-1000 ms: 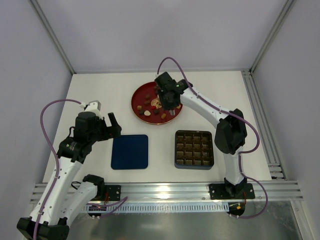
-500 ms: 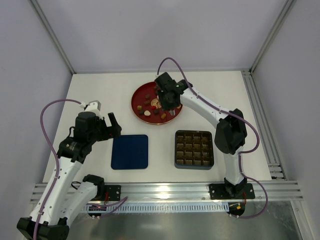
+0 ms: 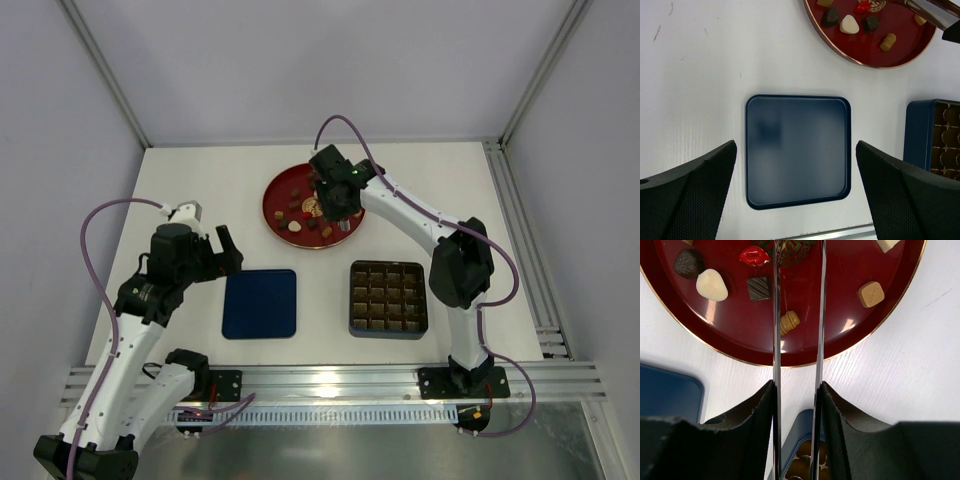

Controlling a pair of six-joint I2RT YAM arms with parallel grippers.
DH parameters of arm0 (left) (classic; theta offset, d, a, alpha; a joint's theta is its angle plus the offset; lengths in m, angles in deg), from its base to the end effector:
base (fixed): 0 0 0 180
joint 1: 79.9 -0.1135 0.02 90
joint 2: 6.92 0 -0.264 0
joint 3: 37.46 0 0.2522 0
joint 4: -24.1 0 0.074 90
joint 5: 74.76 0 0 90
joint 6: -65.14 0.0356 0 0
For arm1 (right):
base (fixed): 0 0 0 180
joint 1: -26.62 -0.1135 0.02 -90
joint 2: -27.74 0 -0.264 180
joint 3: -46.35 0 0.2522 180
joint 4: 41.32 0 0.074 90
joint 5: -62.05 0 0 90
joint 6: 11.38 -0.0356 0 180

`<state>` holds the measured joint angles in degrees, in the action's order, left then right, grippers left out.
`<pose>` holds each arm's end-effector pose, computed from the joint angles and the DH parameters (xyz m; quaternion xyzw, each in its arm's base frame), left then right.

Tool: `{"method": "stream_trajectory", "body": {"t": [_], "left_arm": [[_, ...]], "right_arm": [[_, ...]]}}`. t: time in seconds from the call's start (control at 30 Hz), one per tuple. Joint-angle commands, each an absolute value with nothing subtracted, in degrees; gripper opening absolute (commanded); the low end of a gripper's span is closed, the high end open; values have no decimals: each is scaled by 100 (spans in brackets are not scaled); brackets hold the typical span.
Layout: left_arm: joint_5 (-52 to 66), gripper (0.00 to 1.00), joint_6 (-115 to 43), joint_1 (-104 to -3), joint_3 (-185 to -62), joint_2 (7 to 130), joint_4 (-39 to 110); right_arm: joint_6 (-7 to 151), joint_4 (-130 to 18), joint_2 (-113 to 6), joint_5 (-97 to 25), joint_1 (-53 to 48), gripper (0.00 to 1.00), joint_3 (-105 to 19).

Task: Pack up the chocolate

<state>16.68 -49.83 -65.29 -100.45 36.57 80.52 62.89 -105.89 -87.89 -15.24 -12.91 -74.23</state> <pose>0.1491 -0.0379 0.3135 -0.0864 0.8904 -0.1407 0.4242 0.3447 0.2743 0.2795 -0.1694 0.9445 0.0261 0.2803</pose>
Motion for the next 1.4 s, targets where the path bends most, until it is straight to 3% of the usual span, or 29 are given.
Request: {"method": "stream_trajectory", "body": {"t": [0.0,1.37], "left_arm": [[1612,100,-4885,-6513,-10035,3615,7865],[1647,100,-4894,-6513,-10035,3598,7865]], "right_arm": [[6324,-10492,-8458,-1503,-1285,43,-7376],[6324,-10527,-8229,-1328,-1285,35,-7358]]}}
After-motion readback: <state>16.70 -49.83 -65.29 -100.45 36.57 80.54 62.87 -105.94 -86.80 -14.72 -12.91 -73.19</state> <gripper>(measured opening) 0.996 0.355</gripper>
